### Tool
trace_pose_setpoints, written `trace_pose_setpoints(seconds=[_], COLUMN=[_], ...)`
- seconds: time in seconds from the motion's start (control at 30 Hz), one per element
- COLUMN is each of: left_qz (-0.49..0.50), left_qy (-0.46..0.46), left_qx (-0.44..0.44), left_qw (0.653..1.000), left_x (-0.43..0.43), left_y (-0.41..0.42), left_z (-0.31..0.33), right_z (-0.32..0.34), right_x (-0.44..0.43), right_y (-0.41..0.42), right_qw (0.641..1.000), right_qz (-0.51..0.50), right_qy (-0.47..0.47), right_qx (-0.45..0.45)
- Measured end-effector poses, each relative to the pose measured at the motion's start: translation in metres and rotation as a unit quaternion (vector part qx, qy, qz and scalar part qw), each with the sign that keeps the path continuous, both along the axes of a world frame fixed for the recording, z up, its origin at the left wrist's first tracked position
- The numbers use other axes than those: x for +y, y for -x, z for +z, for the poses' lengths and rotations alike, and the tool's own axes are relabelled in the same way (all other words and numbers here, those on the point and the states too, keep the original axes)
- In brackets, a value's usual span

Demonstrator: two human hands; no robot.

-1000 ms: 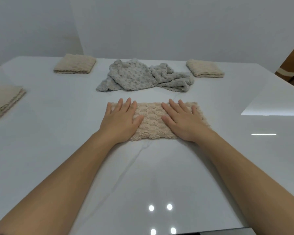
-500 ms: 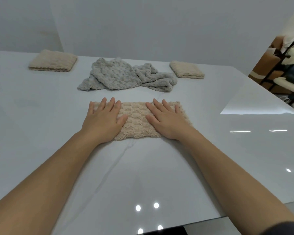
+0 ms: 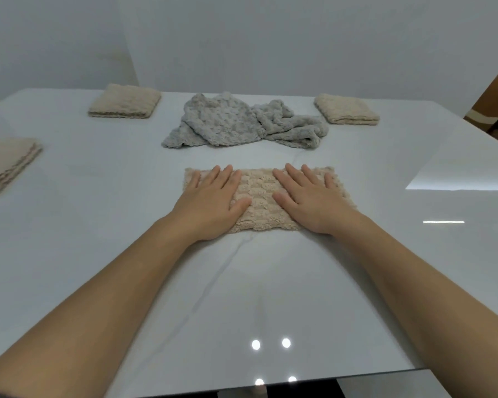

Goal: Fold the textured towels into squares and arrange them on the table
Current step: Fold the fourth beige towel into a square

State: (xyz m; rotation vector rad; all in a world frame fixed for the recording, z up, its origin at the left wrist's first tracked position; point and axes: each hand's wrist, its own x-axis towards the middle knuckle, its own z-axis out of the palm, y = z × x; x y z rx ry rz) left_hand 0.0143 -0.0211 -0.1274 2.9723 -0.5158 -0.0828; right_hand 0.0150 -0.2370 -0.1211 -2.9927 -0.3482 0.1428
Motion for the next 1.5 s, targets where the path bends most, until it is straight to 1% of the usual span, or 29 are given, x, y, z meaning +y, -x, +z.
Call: trace_pose_setpoints(seconds=[0.2,0.3,0.37,0.43,0.5,0.6,0.8,1.03,1.13,1.2,1.23,1.3,1.37,1.4,1.5], left_qz=[0.006,0.018,0.006,-0.005,0.004,0.01,0.014,0.054,0.088,0.109,0.103,0.06,0.029,0.03,0.052], left_qy=[-0.014,-0.009,-0.003,-0.004,0.001,0.016,0.023,0.024,0.007,-0.002,0.002,0.018,0.027,0.028,0.03], left_qx=[0.003,-0.038,-0.049,-0.021,0.002,-0.002,0.003,0.008,0.02,0.002,-0.018,-0.049,-0.027,-0.011,-0.003], left_qw=[1.0,0.999,0.999,1.0,1.0,1.0,1.0,0.998,0.996,0.994,0.995,0.997,0.999,0.999,0.998], left_x=[0.004,0.0,-0.01,-0.018,-0.017,-0.014,-0.014,-0.001,0.01,0.011,0.007,-0.004,-0.012,-0.012,0.001], left_y=[0.041,0.045,0.04,0.036,0.036,0.036,0.036,0.034,0.035,0.036,0.036,0.037,0.038,0.038,0.035], left_z=[0.005,0.018,0.021,0.014,0.006,0.001,0.002,0.003,0.003,0.008,0.011,0.013,0.009,0.006,-0.001], right_z=[0.002,0.011,0.013,0.008,0.001,-0.002,0.0,0.0,0.001,0.004,0.006,0.01,0.009,0.006,0.0], right_x=[0.002,0.008,0.019,0.026,0.026,0.022,0.024,0.017,0.006,0.006,0.01,0.025,0.038,0.041,0.028], right_y=[0.03,0.035,0.034,0.033,0.033,0.032,0.034,0.036,0.038,0.037,0.036,0.035,0.037,0.038,0.037], right_qw=[1.0,1.0,0.999,0.999,0.999,0.999,0.999,0.999,1.0,1.0,1.0,1.0,0.999,0.999,1.0], right_qz=[0.021,0.023,0.037,0.051,0.05,0.041,0.035,0.032,0.005,-0.016,-0.02,-0.002,0.032,0.04,0.021], right_qy=[0.017,0.01,0.01,0.01,0.01,0.005,0.007,0.003,0.008,0.011,0.009,0.001,0.002,0.004,0.012], right_qx=[0.015,0.011,0.006,0.009,0.0,-0.011,-0.003,-0.002,0.009,0.011,0.005,-0.012,-0.008,-0.003,-0.002])
